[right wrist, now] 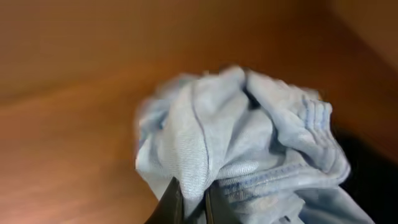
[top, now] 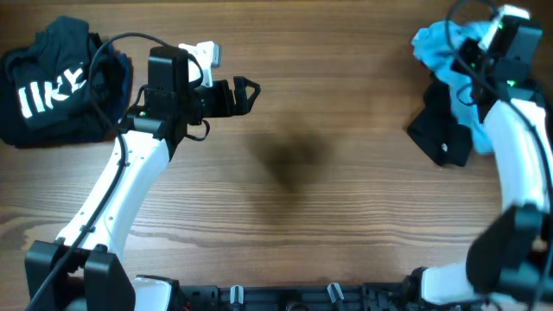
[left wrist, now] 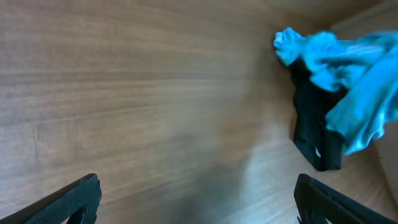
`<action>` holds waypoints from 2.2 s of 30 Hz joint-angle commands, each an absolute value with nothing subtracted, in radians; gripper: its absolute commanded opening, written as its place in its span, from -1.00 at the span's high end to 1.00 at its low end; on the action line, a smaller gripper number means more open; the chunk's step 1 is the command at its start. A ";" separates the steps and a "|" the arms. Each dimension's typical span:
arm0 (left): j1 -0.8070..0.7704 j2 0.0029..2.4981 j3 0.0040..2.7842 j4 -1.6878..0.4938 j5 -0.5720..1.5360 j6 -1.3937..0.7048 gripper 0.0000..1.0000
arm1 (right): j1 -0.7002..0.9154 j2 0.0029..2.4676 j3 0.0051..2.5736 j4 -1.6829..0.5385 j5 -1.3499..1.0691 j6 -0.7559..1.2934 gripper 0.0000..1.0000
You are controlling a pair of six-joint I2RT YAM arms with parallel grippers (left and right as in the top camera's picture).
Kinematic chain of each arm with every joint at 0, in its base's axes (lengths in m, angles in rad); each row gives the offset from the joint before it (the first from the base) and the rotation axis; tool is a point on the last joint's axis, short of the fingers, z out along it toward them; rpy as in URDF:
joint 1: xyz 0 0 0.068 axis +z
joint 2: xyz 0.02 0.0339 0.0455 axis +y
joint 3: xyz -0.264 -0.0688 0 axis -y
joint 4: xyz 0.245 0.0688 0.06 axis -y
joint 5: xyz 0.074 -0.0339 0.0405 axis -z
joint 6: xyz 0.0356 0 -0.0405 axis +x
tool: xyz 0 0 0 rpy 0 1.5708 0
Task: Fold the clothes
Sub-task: 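Lift the blue T-shirt with the right gripper toward the left gripper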
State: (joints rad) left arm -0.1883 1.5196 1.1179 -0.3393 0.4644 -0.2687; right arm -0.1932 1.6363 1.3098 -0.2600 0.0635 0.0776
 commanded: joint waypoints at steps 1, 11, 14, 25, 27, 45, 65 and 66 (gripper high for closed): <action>-0.187 1.528 1.133 -0.318 0.451 -0.270 -0.99 | -0.055 1.490 1.339 -0.246 -0.117 0.013 0.91; -0.080 1.458 1.133 -0.410 0.453 -0.270 -1.00 | 0.270 1.417 1.339 -0.297 -0.159 0.010 0.91; -0.075 1.433 1.133 -0.428 0.467 -0.269 -0.99 | 0.312 1.417 1.339 -0.292 -0.159 0.010 0.91; -0.175 1.407 1.133 -0.429 0.701 -0.160 -1.00 | 0.336 1.417 1.339 -0.302 -0.190 0.081 0.92; -0.200 1.408 1.133 -0.418 0.699 -0.160 -0.99 | 0.336 1.417 1.339 -0.304 -0.205 0.082 0.91; -0.339 1.477 1.132 -0.337 0.334 -0.164 -0.98 | 0.337 1.417 1.338 -0.303 -0.264 0.108 0.91; -0.341 1.559 1.134 -0.082 0.290 -0.238 0.92 | 0.336 1.417 1.337 -0.305 -0.255 0.107 0.91; -0.336 1.543 1.134 -0.076 0.279 -0.243 0.92 | 0.336 1.417 1.337 -0.307 -0.243 0.107 0.91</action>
State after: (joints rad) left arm -0.3405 1.5764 1.1179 -0.1020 0.3065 -0.2008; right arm 0.3340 1.4269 1.3136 -0.3138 -0.2398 0.0933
